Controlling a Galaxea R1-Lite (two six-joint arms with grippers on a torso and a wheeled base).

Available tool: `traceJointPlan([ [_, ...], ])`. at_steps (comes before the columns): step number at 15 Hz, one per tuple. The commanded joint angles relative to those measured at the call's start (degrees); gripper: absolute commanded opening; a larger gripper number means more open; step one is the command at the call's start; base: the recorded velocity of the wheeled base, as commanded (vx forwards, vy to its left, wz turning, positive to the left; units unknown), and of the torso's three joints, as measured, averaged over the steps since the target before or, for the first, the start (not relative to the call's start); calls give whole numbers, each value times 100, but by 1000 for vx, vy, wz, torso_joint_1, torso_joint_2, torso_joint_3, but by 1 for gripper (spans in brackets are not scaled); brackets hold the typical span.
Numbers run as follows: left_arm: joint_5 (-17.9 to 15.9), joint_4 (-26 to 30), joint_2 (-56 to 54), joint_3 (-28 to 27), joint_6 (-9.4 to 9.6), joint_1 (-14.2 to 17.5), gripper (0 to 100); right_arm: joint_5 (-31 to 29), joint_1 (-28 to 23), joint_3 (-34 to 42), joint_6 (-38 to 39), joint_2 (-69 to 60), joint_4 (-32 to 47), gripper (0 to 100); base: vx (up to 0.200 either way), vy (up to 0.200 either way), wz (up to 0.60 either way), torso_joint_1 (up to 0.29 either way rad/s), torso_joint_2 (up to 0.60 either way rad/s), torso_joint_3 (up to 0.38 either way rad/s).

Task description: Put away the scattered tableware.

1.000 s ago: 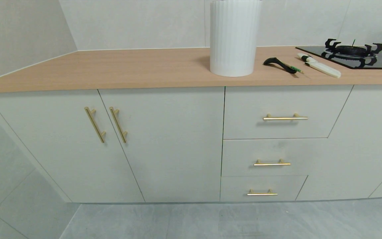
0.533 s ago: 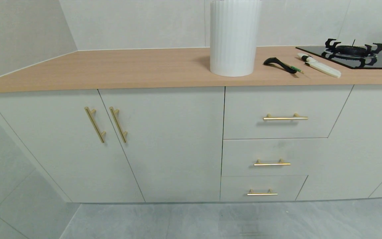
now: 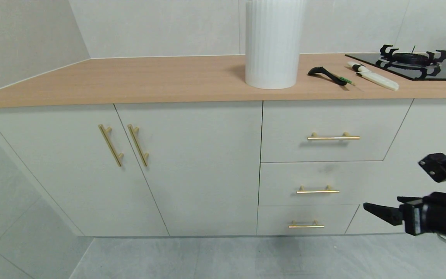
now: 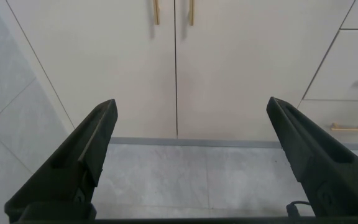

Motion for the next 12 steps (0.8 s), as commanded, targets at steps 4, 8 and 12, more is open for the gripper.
traceJointPlan([
  [4, 2, 3, 0, 0, -1, 0, 100, -348, 76, -1470, -114, 2799, -693, 100, 0, 0, 0, 0, 0, 0],
  [8, 2, 3, 9, 0, -1, 0, 100, -410, 94, -1478, 62, 3608, -1906, 100, 0, 0, 0, 0, 0, 0],
  [12, 2, 3, 0, 0, -1, 0, 100, -515, 85, -1531, 282, 3968, -2336, 100, 0, 0, 0, 0, 0, 0],
])
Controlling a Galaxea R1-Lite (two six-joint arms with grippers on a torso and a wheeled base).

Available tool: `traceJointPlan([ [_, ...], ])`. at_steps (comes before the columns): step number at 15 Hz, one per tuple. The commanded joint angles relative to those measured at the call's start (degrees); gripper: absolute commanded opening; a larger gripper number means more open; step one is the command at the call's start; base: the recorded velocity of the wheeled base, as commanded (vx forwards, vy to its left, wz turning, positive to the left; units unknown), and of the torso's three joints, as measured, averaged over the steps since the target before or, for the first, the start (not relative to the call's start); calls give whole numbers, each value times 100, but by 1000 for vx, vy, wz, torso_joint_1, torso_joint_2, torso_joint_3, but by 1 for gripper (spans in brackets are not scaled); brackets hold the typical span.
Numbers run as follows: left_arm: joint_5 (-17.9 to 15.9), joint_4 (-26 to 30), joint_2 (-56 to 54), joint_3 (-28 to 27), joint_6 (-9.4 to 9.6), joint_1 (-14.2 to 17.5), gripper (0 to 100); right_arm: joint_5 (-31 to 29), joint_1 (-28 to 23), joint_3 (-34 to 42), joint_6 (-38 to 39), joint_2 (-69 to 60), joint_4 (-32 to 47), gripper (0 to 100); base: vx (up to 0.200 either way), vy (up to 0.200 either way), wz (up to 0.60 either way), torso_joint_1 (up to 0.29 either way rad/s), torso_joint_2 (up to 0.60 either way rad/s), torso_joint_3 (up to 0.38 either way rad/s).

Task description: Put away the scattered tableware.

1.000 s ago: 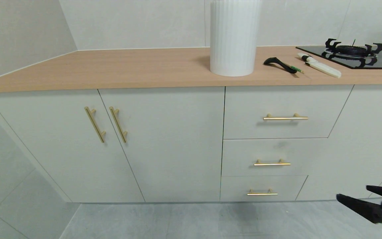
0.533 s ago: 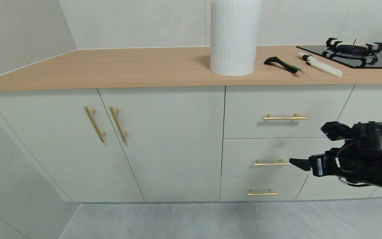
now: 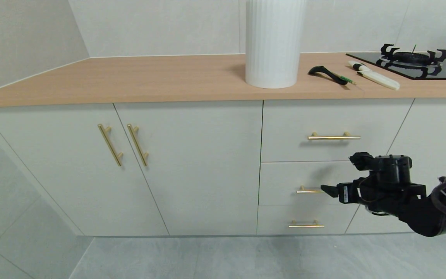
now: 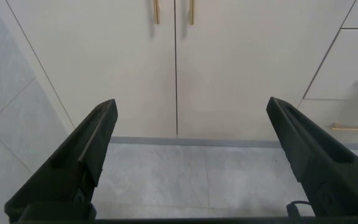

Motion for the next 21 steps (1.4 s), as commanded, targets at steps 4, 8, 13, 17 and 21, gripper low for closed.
traceJointPlan([
  [4, 2, -11, 9, 2, -1, -2, 100, -772, 2, -484, 370, 1159, -839, 100, 0, 0, 0, 0, 0, 0],
  [8, 2, -2, 9, 2, -1, -2, 100, -824, -86, -669, 379, 1388, -883, 100, 0, 0, 0, 0, 0, 0],
  [13, 2, -11, 9, 2, -1, -2, 100, -1009, -51, -950, 573, 1748, -1129, 100, 0, 0, 0, 0, 0, 0],
  [17, 2, -2, 0, 2, -1, -2, 100, -1132, 81, -1205, 581, 2082, -1138, 100, 0, 0, 0, 0, 0, 0],
  [21, 2, -2, 9, 2, -1, -2, 100, -1317, 81, -1486, 696, 2249, -1138, 100, 0, 0, 0, 0, 0, 0],
])
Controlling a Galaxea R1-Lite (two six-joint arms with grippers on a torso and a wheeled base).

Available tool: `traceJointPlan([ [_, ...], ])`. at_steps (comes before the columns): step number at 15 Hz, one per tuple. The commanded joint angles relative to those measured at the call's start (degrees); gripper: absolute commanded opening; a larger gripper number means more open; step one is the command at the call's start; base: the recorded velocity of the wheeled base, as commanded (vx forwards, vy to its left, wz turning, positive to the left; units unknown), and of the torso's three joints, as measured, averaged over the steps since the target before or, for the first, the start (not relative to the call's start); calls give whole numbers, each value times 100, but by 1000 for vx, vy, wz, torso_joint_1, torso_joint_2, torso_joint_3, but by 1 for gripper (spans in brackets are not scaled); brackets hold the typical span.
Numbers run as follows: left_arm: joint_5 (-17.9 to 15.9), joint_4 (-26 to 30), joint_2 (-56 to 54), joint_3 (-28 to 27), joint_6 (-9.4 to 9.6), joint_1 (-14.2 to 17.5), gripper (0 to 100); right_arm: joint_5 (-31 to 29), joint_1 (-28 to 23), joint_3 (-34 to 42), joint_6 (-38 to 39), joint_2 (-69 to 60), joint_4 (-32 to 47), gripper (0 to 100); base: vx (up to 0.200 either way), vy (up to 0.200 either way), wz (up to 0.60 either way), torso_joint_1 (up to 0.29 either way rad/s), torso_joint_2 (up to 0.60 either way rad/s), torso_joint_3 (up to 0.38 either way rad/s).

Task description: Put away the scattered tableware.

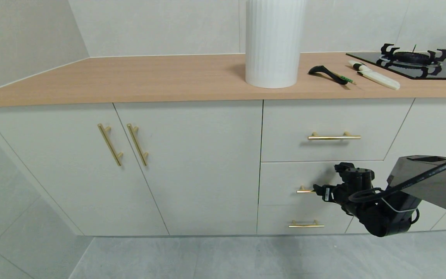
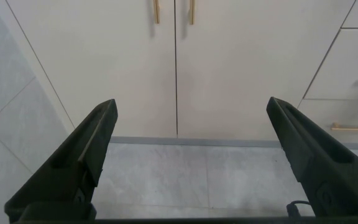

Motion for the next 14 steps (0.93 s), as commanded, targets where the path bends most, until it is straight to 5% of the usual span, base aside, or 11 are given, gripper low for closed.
traceJointPlan([
  [1, 2, -11, 9, 0, -1, 0, 100, -21, 7, -70, 4, 116, -2, 100, 0, 0, 0, 0, 0, 0],
  [14, 2, -11, 9, 0, -1, 0, 100, -3, 95, 431, -128, -16, 77, 100, 0, 0, 0, 0, 0, 0],
])
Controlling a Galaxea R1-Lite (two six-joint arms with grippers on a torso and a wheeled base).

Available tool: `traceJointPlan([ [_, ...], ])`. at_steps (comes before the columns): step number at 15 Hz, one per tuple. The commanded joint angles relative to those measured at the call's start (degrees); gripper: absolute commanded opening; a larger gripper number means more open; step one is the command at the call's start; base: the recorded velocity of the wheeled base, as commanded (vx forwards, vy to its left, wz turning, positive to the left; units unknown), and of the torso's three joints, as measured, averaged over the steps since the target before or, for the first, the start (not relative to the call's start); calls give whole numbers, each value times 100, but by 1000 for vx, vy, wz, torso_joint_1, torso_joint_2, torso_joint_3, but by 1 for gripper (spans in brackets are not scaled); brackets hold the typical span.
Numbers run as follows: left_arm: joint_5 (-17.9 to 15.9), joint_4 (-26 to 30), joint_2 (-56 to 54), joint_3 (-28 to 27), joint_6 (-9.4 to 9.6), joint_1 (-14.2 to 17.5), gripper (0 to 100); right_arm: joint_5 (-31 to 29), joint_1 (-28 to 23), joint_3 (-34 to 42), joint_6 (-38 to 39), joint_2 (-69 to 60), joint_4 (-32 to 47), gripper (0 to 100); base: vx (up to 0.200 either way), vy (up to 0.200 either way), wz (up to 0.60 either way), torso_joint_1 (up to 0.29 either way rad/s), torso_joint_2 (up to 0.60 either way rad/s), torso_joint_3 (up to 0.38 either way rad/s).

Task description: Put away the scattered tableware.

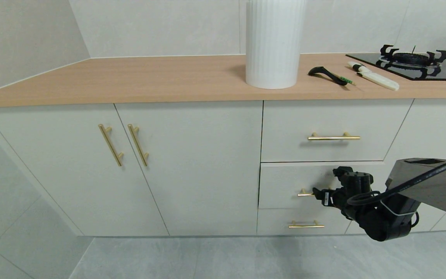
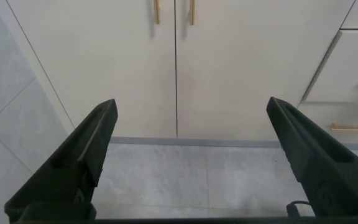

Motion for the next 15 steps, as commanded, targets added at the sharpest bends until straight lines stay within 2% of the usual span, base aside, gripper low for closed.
traceJointPlan([
  [1, 2, -6, 0, 0, -4, 0, 100, 53, 2, 372, -18, -412, 209, 100, 0, 0, 0, 0, 0, 0],
  [2, 2, 3, 9, 0, -4, 0, 100, 106, 2, 522, -9, -755, 517, 100, 0, 0, 0, 0, 0, 0],
  [5, 2, -6, 0, 0, -4, 0, 100, 809, 2, 917, -9, -2478, 2055, 100, 0, 0, 0, 0, 0, 0],
  [6, 2, -6, 9, 0, -4, 0, 100, 1011, 90, 935, -18, -3190, 2784, 100, 0, 0, 0, 0, 0, 0],
  [8, 2, -6, 9, 0, -4, 0, 100, 1143, 204, 900, -9, -3954, 3487, 100, 0, 0, 0, 0, 0, 0],
  [10, 2, 3, 9, 0, -4, 0, 100, 1099, 433, 926, 8, -4385, 3522, 100, 0, 0, 0, 0, 0, 0],
  [13, 2, -6, 0, 0, -4, 0, 100, 1011, 644, 935, 8, -4368, 3435, 100, 0, 0, 0, 0, 0, 0],
  [15, 2, -6, 0, 0, -4, 0, 100, 580, 670, 1023, -1, -3752, 2696, 100, 0, 0, 0, 0, 0, 0],
])
